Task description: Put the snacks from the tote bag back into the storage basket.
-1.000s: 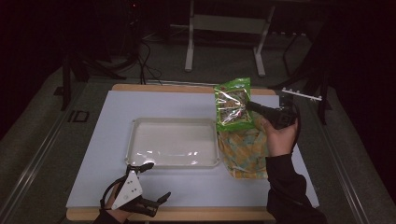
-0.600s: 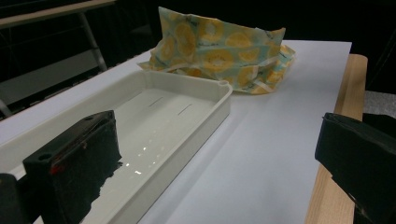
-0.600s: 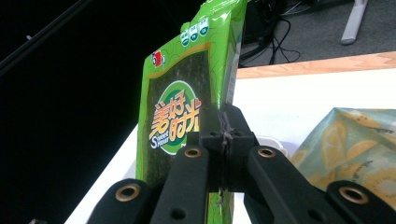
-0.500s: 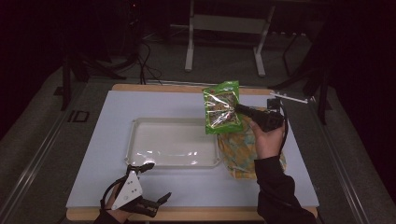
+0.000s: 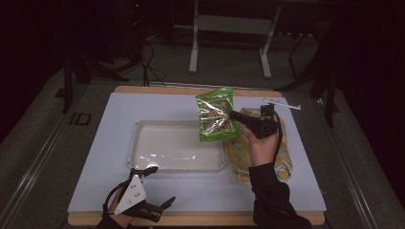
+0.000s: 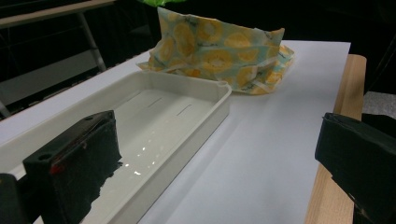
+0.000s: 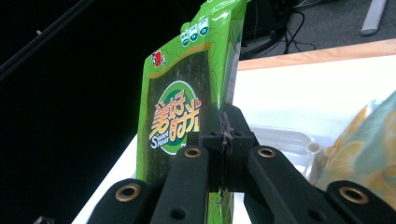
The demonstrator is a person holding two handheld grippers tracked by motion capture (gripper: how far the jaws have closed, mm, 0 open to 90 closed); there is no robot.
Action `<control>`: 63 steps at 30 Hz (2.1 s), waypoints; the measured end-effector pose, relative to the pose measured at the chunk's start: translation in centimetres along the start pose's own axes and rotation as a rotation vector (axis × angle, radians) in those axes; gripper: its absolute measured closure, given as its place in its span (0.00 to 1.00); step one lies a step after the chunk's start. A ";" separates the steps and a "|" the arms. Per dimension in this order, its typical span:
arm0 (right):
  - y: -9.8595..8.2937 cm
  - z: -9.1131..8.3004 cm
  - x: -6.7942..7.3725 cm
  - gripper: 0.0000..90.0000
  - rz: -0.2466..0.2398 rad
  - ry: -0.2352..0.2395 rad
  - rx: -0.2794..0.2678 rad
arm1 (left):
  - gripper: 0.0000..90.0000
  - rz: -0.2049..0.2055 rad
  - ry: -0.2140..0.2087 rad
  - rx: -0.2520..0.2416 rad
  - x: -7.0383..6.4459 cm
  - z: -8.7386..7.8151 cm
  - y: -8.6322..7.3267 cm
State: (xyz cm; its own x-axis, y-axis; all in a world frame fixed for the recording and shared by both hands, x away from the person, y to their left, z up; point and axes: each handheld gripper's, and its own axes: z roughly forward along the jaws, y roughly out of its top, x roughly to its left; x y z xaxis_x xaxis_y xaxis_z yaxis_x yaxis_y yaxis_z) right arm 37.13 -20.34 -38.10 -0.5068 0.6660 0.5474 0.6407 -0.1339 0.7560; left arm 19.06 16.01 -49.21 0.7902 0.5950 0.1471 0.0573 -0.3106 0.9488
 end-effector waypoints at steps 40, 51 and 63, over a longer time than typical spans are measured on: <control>-8.8 4.1 -2.6 0.99 0.123 -0.038 -0.033 | 0.00 0.007 -0.009 -0.006 -0.1 0.1 0.1; -10.6 6.2 -2.4 0.99 0.125 -0.030 -0.017 | 0.00 0.010 -0.014 -0.004 -0.1 0.1 0.1; -12.1 7.1 -2.8 0.99 0.132 -0.039 0.024 | 0.00 0.010 -0.016 -0.002 -0.2 0.2 0.1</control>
State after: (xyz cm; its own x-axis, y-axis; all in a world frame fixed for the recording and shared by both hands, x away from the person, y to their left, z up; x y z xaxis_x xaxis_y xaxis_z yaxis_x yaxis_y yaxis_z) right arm 34.93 -15.32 -51.28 -0.3943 0.6719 0.6270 0.7144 -0.2050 0.6690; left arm 19.04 15.75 -49.19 0.8006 0.5796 0.1521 0.0480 -0.3151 0.9479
